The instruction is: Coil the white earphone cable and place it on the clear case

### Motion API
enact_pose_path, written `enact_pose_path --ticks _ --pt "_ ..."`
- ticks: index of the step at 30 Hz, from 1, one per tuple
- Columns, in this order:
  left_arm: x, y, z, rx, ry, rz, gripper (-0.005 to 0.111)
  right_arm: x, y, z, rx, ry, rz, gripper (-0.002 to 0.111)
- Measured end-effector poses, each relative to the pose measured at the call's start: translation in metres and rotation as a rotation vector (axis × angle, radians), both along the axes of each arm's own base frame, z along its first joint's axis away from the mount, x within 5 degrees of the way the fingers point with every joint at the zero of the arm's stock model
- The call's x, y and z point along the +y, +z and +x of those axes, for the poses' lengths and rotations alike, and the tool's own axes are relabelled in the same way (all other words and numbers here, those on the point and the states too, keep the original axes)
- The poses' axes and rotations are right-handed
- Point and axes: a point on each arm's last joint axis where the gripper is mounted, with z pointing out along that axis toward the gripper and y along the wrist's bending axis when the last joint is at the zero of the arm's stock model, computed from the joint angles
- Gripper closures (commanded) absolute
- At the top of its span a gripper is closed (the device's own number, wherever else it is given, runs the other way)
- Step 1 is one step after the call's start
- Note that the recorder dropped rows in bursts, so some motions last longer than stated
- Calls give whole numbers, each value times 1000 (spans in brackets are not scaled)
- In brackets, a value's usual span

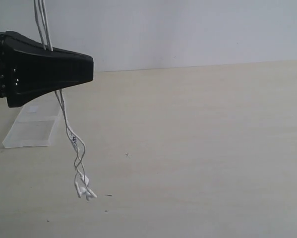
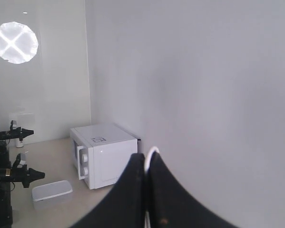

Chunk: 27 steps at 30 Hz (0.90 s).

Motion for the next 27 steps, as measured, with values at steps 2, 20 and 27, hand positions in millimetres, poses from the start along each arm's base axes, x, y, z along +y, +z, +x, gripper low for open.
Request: enact_pose_path --ticks 2,20,27 --pt "0 0 0 1 0 0 104 0 0 0 2 0 -2 108" --pt "0 -1 1 1 7 14 80 -6 3 -3 -10 -12 6 108" --pt "1 -1 1 0 14 18 105 -6 3 -3 -10 -12 6 108"
